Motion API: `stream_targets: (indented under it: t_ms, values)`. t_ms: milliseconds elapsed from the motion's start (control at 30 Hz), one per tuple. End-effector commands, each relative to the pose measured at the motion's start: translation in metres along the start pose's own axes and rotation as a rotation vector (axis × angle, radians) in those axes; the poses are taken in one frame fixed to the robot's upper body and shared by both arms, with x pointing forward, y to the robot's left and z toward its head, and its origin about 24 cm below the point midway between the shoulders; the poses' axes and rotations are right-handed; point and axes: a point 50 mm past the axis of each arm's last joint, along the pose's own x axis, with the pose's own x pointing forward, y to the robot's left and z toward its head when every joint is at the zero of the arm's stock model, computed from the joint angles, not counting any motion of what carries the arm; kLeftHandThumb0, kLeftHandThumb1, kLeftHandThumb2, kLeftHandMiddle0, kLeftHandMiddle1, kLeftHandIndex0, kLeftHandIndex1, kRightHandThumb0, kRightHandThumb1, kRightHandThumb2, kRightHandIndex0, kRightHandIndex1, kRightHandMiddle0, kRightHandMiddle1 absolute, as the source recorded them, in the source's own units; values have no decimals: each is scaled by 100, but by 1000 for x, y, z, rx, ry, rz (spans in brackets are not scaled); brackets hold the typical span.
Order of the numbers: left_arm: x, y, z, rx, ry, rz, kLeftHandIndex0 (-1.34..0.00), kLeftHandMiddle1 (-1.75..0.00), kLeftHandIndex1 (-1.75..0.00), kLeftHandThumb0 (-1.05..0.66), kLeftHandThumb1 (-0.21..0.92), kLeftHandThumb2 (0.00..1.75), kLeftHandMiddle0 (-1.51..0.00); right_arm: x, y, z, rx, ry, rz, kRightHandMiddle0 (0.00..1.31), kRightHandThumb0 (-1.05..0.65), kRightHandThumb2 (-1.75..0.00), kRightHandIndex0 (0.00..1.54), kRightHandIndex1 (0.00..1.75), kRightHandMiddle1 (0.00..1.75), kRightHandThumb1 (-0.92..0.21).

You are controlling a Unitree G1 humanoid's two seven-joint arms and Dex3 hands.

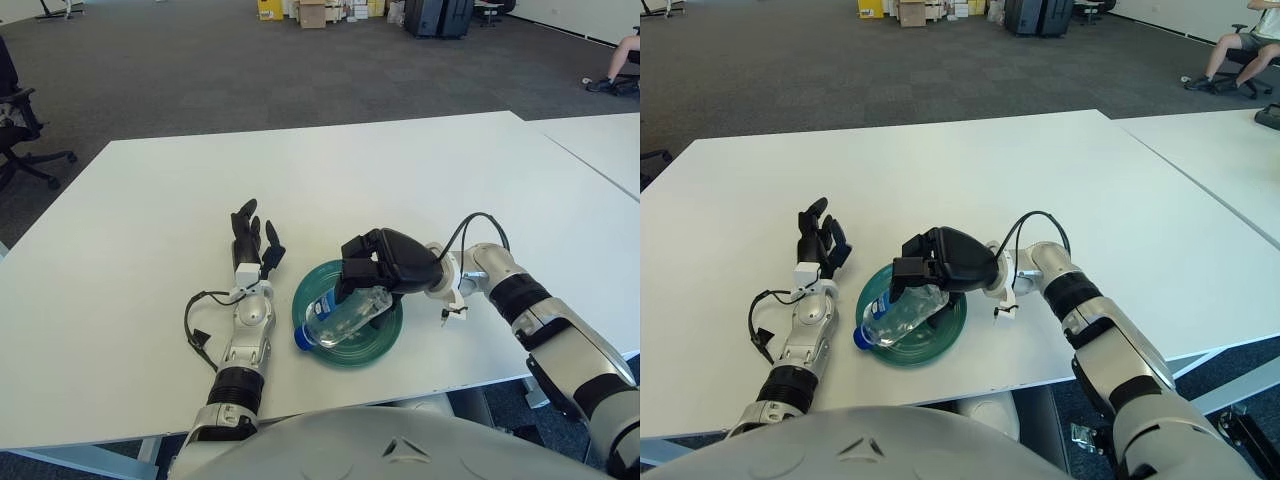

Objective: Put the bottle into the plate.

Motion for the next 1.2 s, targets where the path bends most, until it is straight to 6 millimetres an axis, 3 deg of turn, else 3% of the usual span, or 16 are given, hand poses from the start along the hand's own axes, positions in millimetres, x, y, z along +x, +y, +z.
stream_targets:
  t_ms: [0, 1167]
  values:
    - [3, -1, 4, -2, -13, 2, 0, 0, -85, -80, 92, 87, -37, -1, -9, -4, -48, 19, -22, 50, -43, -115, 110, 175, 175, -45]
    - [3, 1, 4, -7, -16, -4, 0, 0, -85, -80, 92, 85, -37, -5, -8, -10, -22, 73, -26, 53, -44, -120, 110, 175, 175, -41]
